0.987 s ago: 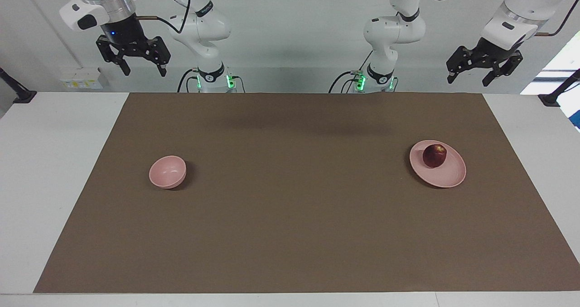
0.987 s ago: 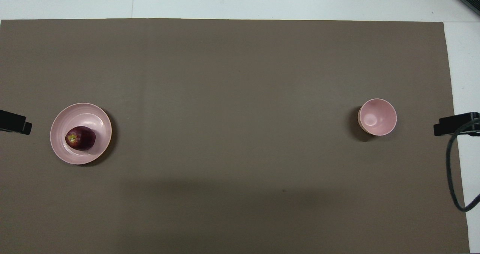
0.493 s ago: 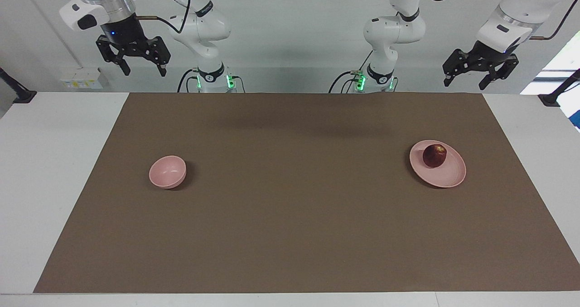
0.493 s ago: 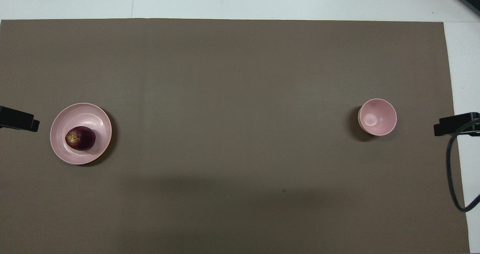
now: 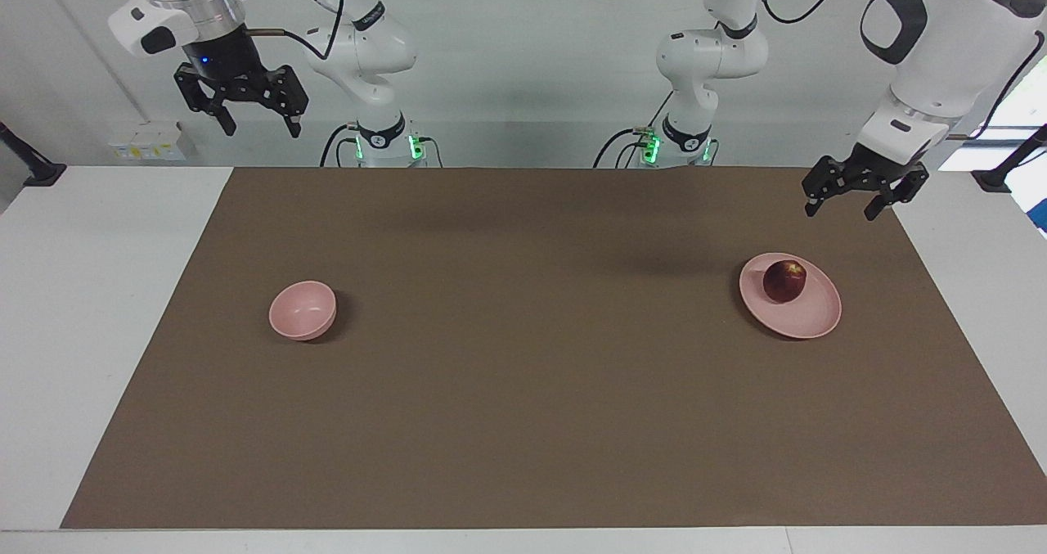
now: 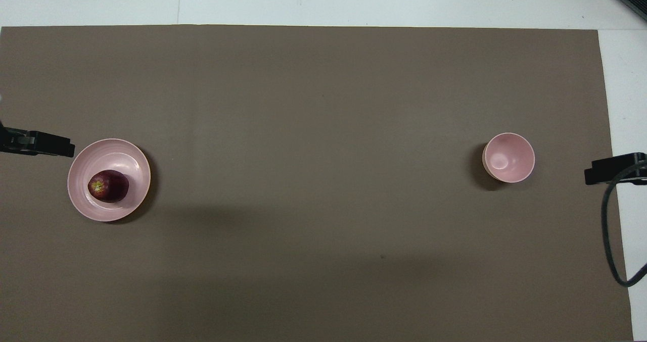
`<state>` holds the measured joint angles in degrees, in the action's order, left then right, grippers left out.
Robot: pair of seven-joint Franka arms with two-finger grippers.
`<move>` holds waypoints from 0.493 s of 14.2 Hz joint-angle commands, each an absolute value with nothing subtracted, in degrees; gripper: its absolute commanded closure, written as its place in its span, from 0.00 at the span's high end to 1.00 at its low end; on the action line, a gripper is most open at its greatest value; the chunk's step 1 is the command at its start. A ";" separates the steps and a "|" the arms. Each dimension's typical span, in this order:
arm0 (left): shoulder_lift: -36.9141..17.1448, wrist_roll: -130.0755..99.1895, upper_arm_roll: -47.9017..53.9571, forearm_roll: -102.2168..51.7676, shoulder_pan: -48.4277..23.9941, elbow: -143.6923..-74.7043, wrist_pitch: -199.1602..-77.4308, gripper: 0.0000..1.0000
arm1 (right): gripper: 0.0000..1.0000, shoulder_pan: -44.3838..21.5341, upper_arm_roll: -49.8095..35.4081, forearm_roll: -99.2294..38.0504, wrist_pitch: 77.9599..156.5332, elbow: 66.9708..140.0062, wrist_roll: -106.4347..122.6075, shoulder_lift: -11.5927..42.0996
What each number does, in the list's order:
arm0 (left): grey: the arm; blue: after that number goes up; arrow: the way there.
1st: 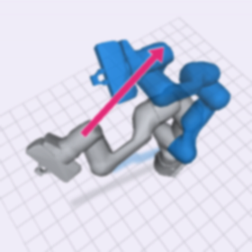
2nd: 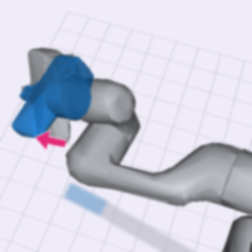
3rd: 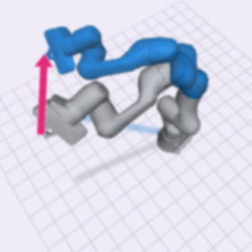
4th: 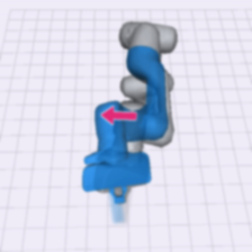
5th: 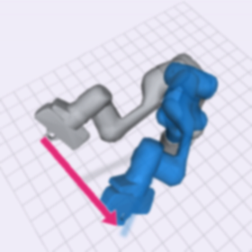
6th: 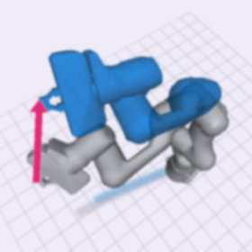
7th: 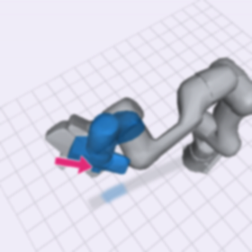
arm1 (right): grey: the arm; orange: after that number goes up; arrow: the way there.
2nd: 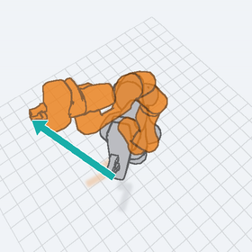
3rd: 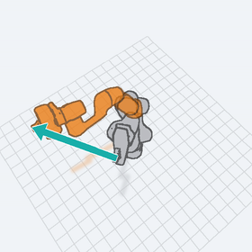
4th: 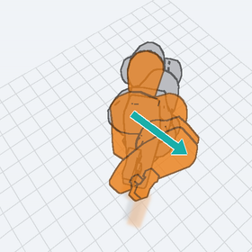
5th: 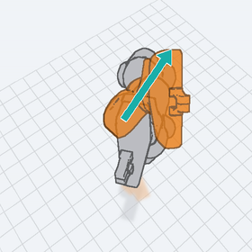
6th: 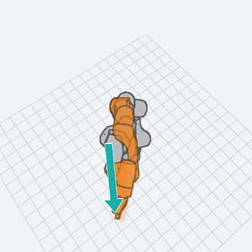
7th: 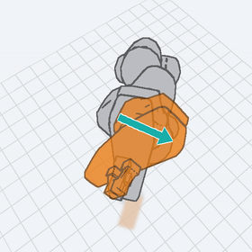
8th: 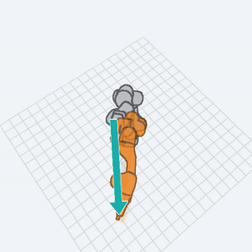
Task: Move apple from plate to bowl
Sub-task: 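Reach the left gripper down to the red apple on the plate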
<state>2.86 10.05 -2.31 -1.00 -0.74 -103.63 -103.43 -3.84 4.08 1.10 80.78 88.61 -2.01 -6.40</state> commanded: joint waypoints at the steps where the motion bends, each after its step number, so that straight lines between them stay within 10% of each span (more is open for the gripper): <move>1: 5.18 16.22 -5.87 -1.85 -3.16 -111.25 -109.93 1.00 | 1.00 -2.99 3.78 1.05 81.04 90.26 -0.88 -7.91; 7: 4.57 20.39 -6.77 -1.85 -2.55 -123.29 -123.20 1.00 | 1.00 -3.51 3.52 1.14 79.11 89.47 -0.79 -7.73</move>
<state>2.90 19.22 -5.97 -1.07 -1.96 -117.86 -118.37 -3.87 4.06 1.10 80.21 88.61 -2.01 -6.44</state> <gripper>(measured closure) 0.000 0.000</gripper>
